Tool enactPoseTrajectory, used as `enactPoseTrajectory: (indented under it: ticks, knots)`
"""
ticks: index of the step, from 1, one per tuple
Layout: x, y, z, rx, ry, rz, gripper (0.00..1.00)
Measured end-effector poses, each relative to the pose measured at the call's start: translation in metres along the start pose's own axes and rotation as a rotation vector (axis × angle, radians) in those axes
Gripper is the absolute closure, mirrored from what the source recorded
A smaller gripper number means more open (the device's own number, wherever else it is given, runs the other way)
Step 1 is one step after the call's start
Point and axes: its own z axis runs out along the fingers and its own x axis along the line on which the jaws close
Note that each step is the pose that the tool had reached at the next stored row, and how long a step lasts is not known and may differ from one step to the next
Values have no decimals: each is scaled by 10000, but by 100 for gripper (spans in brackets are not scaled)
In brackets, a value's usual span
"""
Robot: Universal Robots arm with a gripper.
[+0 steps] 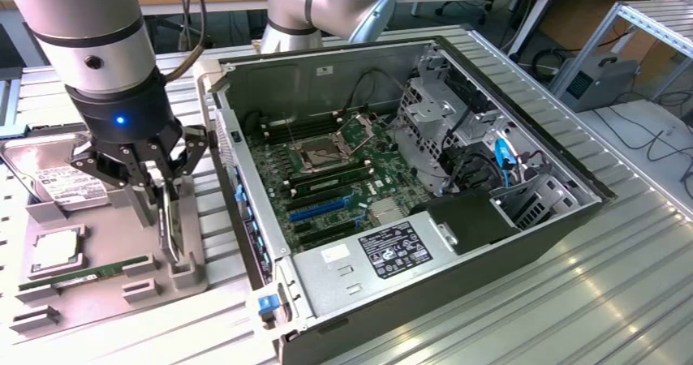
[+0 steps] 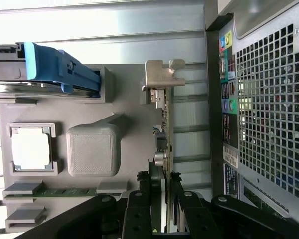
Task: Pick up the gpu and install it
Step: 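Pick up the gpu and move the gpu toward the slot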
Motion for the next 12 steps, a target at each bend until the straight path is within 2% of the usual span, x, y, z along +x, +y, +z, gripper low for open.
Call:
enactPoseTrajectory:
  ticks: [12]
  knots:
    - [-4, -2, -123, 0, 0, 0, 73]
